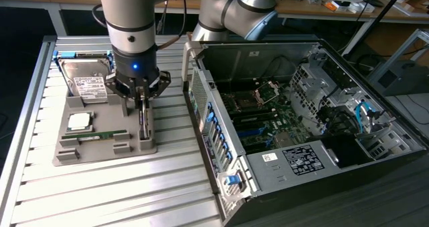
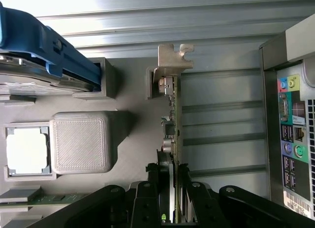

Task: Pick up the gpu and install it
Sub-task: 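Pick up the gpu and move the gpu toward the slot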

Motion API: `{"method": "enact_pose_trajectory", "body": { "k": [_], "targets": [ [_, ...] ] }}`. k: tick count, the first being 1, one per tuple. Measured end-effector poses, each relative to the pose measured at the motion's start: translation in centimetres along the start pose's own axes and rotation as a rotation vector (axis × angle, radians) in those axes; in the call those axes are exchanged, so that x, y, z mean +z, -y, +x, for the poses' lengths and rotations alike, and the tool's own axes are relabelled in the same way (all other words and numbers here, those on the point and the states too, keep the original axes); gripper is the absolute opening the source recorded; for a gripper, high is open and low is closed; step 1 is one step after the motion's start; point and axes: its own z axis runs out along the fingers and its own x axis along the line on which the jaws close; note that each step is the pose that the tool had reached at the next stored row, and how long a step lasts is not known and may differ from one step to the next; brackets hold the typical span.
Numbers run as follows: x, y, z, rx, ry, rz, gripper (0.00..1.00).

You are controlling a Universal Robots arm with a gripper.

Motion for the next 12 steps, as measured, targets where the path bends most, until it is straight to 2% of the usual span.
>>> {"method": "enact_pose_trajectory", "body": {
  "k": [12],
  "targets": [
    [-0.30,-0.01,-0.01,0.000,0.0000,0.0000,0.27]
  ]
}}
